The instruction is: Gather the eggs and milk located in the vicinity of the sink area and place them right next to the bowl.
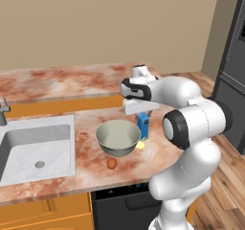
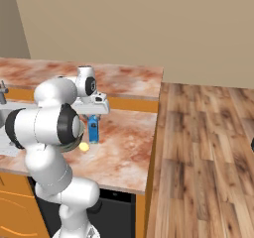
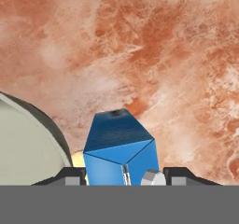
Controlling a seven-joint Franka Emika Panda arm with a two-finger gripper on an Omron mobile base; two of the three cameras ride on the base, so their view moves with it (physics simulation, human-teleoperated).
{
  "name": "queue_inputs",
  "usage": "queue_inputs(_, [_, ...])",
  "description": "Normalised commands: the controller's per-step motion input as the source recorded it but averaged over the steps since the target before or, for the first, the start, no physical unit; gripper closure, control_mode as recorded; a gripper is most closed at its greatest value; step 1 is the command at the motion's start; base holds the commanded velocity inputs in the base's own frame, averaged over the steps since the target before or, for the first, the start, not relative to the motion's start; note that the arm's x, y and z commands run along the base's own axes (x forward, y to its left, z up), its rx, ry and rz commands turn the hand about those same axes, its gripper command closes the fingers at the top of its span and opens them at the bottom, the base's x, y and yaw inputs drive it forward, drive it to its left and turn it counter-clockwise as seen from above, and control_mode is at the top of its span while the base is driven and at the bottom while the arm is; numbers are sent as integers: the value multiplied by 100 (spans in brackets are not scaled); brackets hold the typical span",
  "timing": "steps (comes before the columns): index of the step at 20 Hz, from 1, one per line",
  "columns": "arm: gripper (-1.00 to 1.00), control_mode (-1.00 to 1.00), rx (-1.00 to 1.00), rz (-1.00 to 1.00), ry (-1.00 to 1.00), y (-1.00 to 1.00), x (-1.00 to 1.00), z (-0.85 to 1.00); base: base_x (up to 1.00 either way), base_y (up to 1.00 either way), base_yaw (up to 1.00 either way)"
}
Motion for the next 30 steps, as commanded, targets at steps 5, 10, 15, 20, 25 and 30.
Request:
queue_inputs(5, [100,-100,-1,1,4,7,0,0,0,0,0])
queue_inputs(10, [100,-100,0,0,0,0,0,0,0,0,0])
queue_inputs(15, [100,-100,0,0,0,1,0,-2,0,0,0])
queue_inputs(20, [100,-100,0,0,-1,4,-6,-5,0,0,0])
queue_inputs(25, [100,-100,0,0,-1,14,-11,0,0,0,0])
queue_inputs(30, [-100,-100,0,0,-1,13,-9,0,0,0,0])
